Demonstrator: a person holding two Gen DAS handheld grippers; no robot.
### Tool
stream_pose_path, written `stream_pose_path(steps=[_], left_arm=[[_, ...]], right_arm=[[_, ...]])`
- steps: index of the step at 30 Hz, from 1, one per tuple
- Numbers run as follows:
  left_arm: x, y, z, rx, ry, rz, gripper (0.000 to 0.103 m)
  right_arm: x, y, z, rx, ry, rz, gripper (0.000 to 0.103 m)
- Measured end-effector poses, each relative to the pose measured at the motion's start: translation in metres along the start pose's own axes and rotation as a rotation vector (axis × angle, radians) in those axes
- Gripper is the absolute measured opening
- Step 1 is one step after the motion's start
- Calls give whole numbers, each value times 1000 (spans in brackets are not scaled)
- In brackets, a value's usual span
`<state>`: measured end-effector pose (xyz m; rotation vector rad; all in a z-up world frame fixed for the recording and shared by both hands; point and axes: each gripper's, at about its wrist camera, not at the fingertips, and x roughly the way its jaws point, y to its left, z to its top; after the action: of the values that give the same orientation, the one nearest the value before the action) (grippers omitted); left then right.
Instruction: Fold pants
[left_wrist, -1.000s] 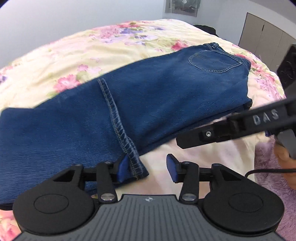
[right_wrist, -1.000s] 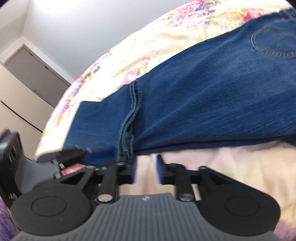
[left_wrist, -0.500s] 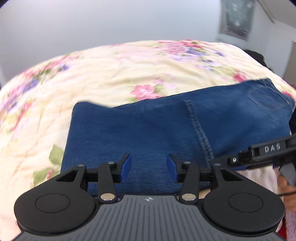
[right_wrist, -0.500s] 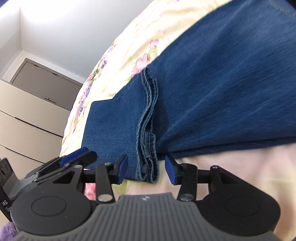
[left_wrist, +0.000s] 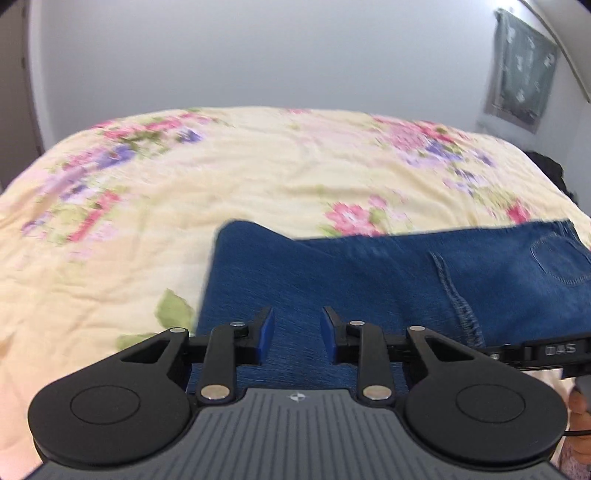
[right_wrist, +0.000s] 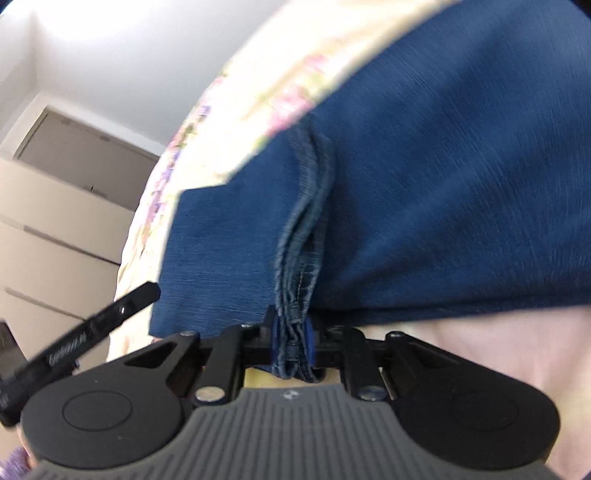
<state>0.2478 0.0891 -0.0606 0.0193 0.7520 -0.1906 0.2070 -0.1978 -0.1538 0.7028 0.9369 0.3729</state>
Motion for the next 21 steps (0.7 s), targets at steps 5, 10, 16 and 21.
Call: stream_pose_path(steps=[5,10,16,21], left_arm=[[-30,18,9,-89,14,44,34],[-58,24,21,-156,-2,61,34],[-62,12,37,-220,-12,27,32],[-35,-21,44,-192,7,-13,30]], right_arm=[[-32,59,26,-112,-62,1,8],[-68,124,86,-187,-133,10,8],[-165,176,160,-310,-338,3,8],[-266,141,207,-340,-503,-101,8]])
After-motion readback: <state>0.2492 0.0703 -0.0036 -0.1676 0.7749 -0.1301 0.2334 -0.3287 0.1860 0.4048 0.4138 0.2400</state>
